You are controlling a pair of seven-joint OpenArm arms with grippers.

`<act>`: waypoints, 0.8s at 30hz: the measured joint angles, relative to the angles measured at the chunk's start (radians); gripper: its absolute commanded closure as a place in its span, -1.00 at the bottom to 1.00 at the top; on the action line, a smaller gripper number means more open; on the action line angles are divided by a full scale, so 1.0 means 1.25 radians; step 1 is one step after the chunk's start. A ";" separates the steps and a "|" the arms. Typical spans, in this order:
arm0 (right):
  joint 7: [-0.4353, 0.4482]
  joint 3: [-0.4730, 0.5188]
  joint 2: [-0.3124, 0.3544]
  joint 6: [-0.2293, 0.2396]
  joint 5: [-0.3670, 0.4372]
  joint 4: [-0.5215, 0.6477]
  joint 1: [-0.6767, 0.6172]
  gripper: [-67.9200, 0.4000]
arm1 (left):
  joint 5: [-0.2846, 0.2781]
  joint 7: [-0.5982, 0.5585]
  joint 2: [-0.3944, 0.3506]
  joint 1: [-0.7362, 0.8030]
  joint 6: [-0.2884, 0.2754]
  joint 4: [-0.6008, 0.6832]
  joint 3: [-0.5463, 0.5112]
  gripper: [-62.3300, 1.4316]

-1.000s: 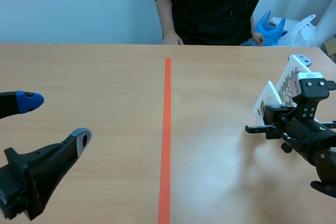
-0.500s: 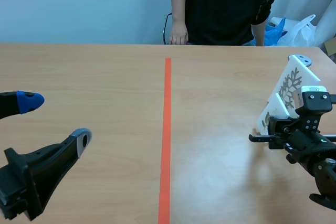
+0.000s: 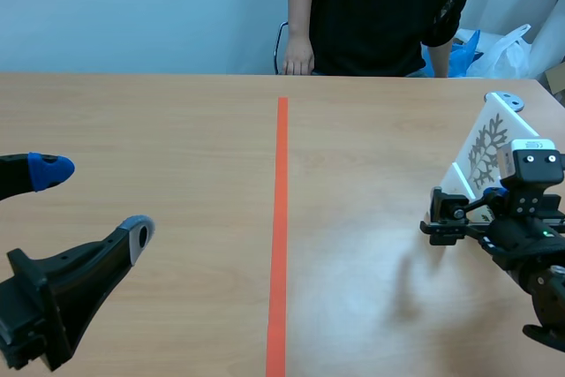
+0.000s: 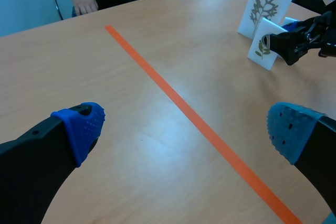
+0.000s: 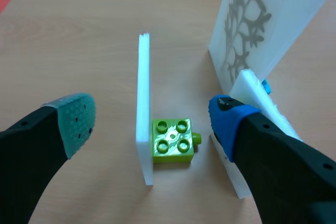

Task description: Sort the leaf by its shape. The table is split by an orange tape line. A compound leaf with several leaflets goes to the left side, a simple leaf with one blade goes to the right side. Return to the home posture when a red brick is placed on the table.

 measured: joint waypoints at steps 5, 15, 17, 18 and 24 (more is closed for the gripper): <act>-0.008 0.002 0.021 0.004 0.000 0.118 -0.009 -0.41 | 0.000 0.000 0.000 0.000 0.000 0.000 0.000 -1.00; -0.110 0.053 0.028 0.082 0.157 0.413 -0.115 -0.90 | 0.000 0.000 0.000 0.000 0.000 0.000 0.000 -1.00; -0.124 0.053 0.043 0.106 0.177 0.462 -0.144 -0.93 | 0.000 0.000 0.000 0.000 0.000 0.000 0.000 -1.00; -0.148 0.053 0.054 0.123 0.189 0.487 -0.158 -0.93 | 0.000 0.000 0.000 0.000 0.000 0.000 0.000 -1.00; -0.175 0.053 0.129 0.179 0.241 0.613 -0.278 -0.93 | 0.000 0.000 0.000 0.000 0.000 0.000 0.000 -1.00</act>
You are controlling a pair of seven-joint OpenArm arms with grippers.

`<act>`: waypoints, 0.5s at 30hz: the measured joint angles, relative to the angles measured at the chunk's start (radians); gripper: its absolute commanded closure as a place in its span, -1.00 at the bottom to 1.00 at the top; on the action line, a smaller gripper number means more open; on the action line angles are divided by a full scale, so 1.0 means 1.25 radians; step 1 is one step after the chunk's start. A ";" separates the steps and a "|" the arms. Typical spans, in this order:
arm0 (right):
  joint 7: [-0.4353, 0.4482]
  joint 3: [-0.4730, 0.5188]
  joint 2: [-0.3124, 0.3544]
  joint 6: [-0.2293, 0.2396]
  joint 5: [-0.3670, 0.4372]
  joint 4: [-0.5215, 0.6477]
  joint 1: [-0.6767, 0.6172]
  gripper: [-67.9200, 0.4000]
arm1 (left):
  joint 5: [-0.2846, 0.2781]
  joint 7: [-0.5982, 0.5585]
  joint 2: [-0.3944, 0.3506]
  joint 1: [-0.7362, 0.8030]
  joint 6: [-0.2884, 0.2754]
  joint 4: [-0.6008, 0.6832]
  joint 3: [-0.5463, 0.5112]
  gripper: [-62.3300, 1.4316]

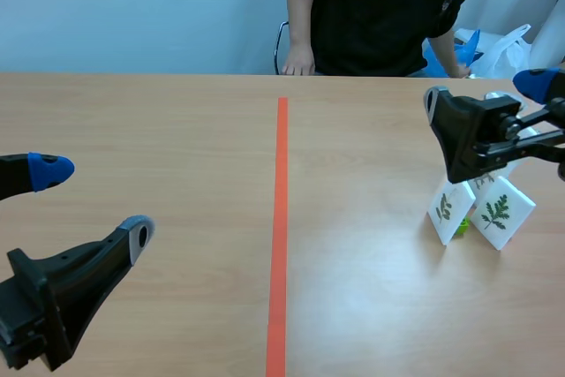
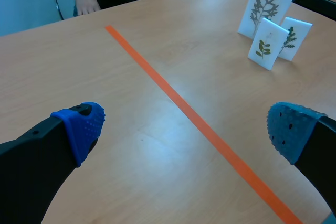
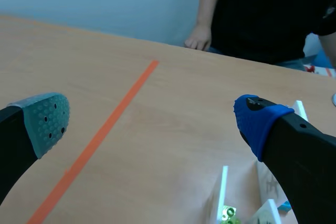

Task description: Sort the leaf by its shape. The table is split by an orange tape line. A compound leaf with several leaflets goes to the left side, a simple leaf with one blade goes to the right side. Return to the home posture when a red brick is placed on the table.

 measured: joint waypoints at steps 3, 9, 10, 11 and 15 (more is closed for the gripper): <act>-0.007 0.005 0.024 0.020 0.001 0.047 -0.062 -0.93 | 0.000 0.000 0.000 0.000 0.000 0.000 0.000 -1.00; -0.025 0.036 0.035 0.053 0.018 0.079 -0.152 -1.00 | 0.000 0.006 0.000 0.000 0.000 0.000 0.000 -1.00; -0.025 0.037 0.035 0.052 0.018 0.079 -0.162 -1.00 | 0.000 0.006 0.000 0.000 0.000 0.000 0.000 -1.00; -0.030 0.037 0.035 0.051 0.018 0.079 -0.171 -1.00 | 0.000 0.006 0.000 0.000 0.000 0.000 0.000 -1.00; -0.044 0.037 0.034 0.059 0.018 0.079 -0.187 -1.00 | 0.000 0.006 0.000 0.000 0.000 0.000 0.000 -1.00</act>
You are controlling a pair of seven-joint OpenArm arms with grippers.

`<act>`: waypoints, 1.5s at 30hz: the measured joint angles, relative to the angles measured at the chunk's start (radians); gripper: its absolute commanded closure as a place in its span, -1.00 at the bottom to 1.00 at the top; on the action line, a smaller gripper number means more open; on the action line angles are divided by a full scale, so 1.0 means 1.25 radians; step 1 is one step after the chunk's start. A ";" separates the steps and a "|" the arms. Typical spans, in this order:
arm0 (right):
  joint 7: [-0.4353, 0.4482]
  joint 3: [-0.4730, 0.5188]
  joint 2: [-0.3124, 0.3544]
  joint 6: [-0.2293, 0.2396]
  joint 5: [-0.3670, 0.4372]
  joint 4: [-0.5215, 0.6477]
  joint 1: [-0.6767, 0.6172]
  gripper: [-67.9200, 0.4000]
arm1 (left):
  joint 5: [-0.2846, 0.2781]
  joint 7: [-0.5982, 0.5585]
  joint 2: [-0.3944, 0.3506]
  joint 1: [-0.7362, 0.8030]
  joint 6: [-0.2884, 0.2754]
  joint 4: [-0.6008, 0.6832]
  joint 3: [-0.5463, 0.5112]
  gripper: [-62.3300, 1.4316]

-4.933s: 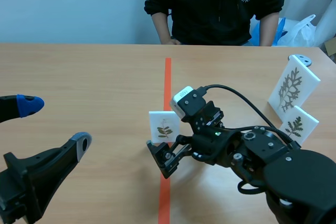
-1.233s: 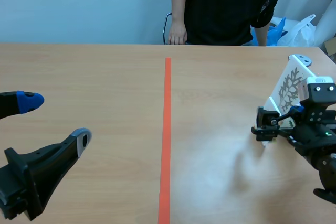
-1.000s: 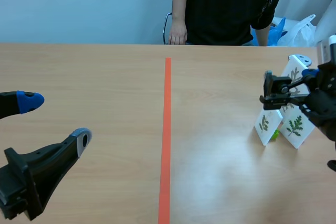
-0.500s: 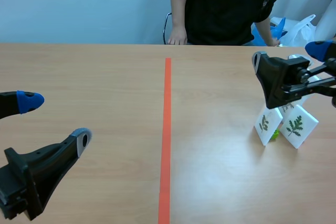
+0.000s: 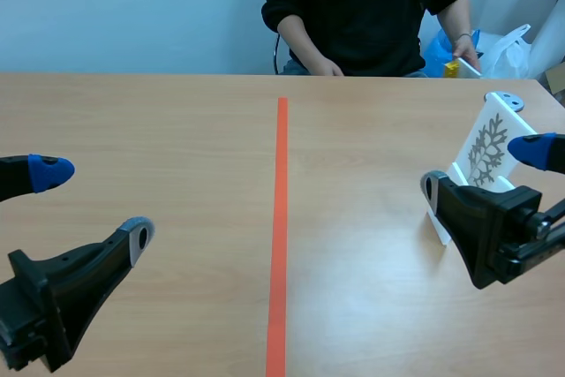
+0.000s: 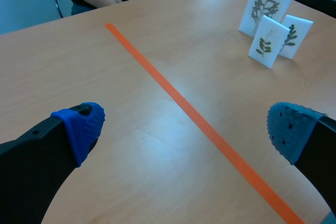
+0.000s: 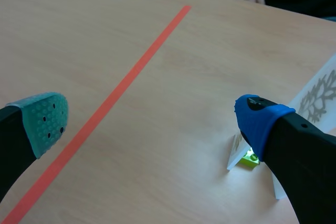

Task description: Sort the leaf by its shape. The table is split by an orange tape line. A compound leaf with several leaflets goes to the left side, a simple leaf with one blade goes to the right side. Return to the home posture when a red brick is placed on the table.

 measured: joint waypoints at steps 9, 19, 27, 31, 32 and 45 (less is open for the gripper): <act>-0.005 0.000 0.000 0.017 0.000 0.000 0.005 -1.00 | 0.000 0.000 0.000 0.000 0.000 0.000 0.000 -1.00; 0.005 0.000 0.000 0.017 0.000 0.000 0.005 -1.00 | 0.000 0.000 0.000 0.000 0.000 0.000 0.000 -1.00; 0.005 0.000 0.000 0.017 0.000 0.000 0.005 -1.00 | 0.000 0.000 0.000 0.000 0.000 0.000 0.000 -1.00; 0.005 0.000 0.000 0.017 0.000 0.000 0.005 -1.00 | 0.000 0.000 0.000 0.000 0.000 0.000 0.000 -1.00; 0.005 0.000 0.000 0.017 0.000 0.000 0.005 -1.00 | 0.000 0.000 0.000 0.000 0.000 0.000 0.000 -1.00; 0.005 0.000 0.000 0.017 0.000 0.000 0.005 -1.00 | 0.000 0.000 0.000 0.000 0.000 0.000 0.000 -1.00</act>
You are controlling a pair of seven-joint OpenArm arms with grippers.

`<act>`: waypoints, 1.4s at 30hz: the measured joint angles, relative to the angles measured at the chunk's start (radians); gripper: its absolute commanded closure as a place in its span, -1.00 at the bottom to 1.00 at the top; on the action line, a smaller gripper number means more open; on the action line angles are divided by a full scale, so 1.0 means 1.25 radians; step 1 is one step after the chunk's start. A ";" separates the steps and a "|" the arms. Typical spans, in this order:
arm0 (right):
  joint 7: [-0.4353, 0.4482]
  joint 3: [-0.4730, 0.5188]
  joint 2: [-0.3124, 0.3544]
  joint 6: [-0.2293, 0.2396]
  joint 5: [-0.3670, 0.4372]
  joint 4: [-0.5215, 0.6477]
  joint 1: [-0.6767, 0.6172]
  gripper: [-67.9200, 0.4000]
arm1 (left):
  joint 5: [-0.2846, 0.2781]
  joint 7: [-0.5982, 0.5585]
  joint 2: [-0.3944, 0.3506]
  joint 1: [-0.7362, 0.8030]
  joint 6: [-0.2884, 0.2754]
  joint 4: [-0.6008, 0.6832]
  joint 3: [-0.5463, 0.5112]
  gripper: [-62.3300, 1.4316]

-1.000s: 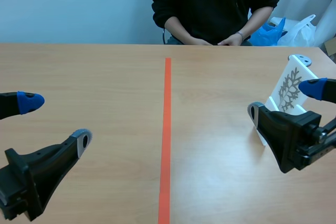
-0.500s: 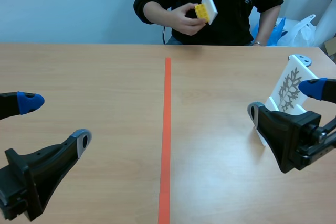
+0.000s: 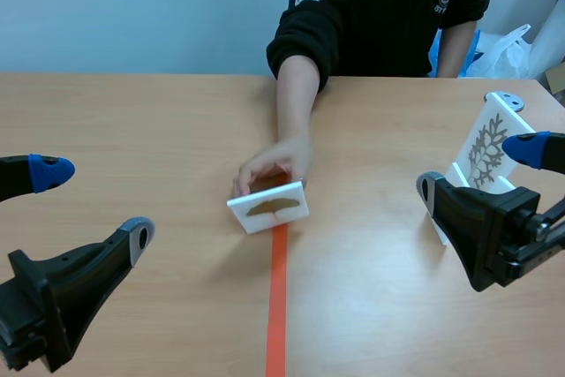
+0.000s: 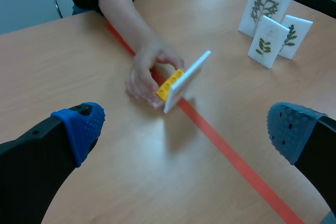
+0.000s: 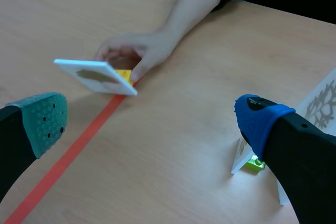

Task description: Sort the leaf by its shape. The table is split by an orange tape line. A compound leaf with several leaflets goes to the left side, a simple leaf with one blade goes to the right side. Return to the home posture when a red brick is placed on the table.

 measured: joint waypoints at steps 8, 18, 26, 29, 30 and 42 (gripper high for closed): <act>-0.003 0.000 0.000 0.000 0.000 0.000 0.000 -1.00 | 0.000 0.018 0.000 0.000 0.000 0.000 0.000 -1.00; -0.003 0.000 0.000 0.000 0.000 0.000 0.000 -1.00 | 0.000 0.075 0.000 -0.002 -0.010 0.000 0.000 -1.00; -0.006 0.000 0.000 0.000 0.000 0.000 0.000 -1.00 | 0.036 0.084 0.000 -0.077 -0.081 -0.010 0.000 -1.00; -0.006 0.000 0.000 0.000 0.000 0.000 0.000 -1.00 | 0.042 0.084 0.000 -0.125 -0.083 -0.049 0.010 -1.00; -0.006 0.000 0.000 0.000 0.000 0.000 0.000 -1.00 | 0.042 0.084 0.000 -0.143 -0.090 -0.069 0.016 -1.00; -0.006 0.000 0.000 -0.003 -0.012 0.000 0.000 -1.00 | 0.099 0.011 0.000 -0.382 -0.177 -0.346 0.169 -1.00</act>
